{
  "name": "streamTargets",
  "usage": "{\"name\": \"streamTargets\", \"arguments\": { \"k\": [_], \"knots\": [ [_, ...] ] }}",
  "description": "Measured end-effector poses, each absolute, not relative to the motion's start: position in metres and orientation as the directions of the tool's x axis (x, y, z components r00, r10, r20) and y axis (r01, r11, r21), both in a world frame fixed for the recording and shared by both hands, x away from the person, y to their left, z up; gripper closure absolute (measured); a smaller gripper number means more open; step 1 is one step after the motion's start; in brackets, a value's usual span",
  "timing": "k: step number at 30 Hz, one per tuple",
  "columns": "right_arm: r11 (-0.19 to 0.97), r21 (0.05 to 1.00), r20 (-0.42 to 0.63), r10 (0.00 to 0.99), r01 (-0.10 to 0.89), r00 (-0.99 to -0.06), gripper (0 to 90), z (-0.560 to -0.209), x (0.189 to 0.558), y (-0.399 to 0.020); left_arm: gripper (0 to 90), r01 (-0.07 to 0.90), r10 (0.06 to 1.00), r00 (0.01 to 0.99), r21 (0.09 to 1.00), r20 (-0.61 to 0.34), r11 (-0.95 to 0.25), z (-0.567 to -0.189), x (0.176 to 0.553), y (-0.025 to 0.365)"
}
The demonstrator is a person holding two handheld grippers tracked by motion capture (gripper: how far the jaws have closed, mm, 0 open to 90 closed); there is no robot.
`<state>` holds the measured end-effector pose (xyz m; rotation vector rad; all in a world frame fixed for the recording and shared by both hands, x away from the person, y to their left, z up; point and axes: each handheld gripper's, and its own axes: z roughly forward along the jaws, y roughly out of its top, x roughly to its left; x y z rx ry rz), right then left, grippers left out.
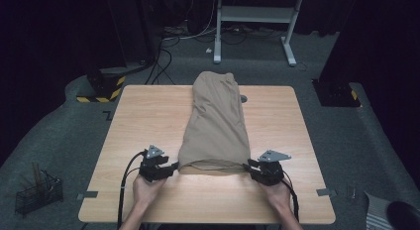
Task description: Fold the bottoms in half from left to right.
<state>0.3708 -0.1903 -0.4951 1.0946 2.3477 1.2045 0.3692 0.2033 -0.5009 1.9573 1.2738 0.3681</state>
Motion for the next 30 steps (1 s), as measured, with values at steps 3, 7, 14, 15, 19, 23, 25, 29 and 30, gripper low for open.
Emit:
{"name": "streamTargets", "arguments": {
  "k": [3,7,14,15,19,23,25,29,30],
  "knots": [
    [0.351,0.794,0.087,0.742,0.496,-0.664,62.8,-0.490,0.373,-0.192,40.8,0.654,0.874,0.457,0.728,-0.165,-0.205,-0.500,0.376,0.202],
    [0.315,0.813,0.104,0.749,0.490,-0.654,60.1,-0.483,0.381,-0.191,39.2,0.669,0.873,0.443,0.724,-0.205,-0.169,-0.502,0.392,0.196],
    [0.347,0.743,0.066,0.813,0.573,-0.578,57.2,-0.497,0.405,-0.174,46.5,0.702,0.875,0.438,0.686,-0.204,-0.191,-0.515,0.406,0.185],
    [0.347,0.743,0.066,0.813,0.573,-0.578,57.2,-0.497,0.405,-0.174,48.8,0.702,0.875,0.438,0.686,-0.204,-0.191,-0.515,0.406,0.185],
    [0.366,0.700,0.053,0.830,0.613,-0.556,61.6,-0.510,0.416,-0.168,62.6,0.693,0.868,0.464,0.683,-0.177,-0.231,-0.515,0.407,0.178],
    [0.398,0.689,0.014,0.828,0.606,-0.560,74.8,-0.513,0.416,-0.166,76.7,0.676,0.863,0.491,0.677,-0.119,-0.291,-0.513,0.404,0.174],
    [0.417,0.682,-0.007,0.825,0.601,-0.564,82.2,-0.513,0.415,-0.167,82.8,0.673,0.858,0.502,0.674,-0.112,-0.306,-0.512,0.402,0.174],
    [0.438,0.679,-0.036,0.821,0.589,-0.570,90.0,-0.513,0.410,-0.170,85.3,0.655,0.848,0.526,0.666,-0.065,-0.355,-0.510,0.394,0.173],
    [0.456,0.673,-0.059,0.819,0.583,-0.571,90.0,-0.513,0.407,-0.172,85.4,0.654,0.848,0.528,0.661,-0.050,-0.369,-0.509,0.386,0.177]
  ]
}}
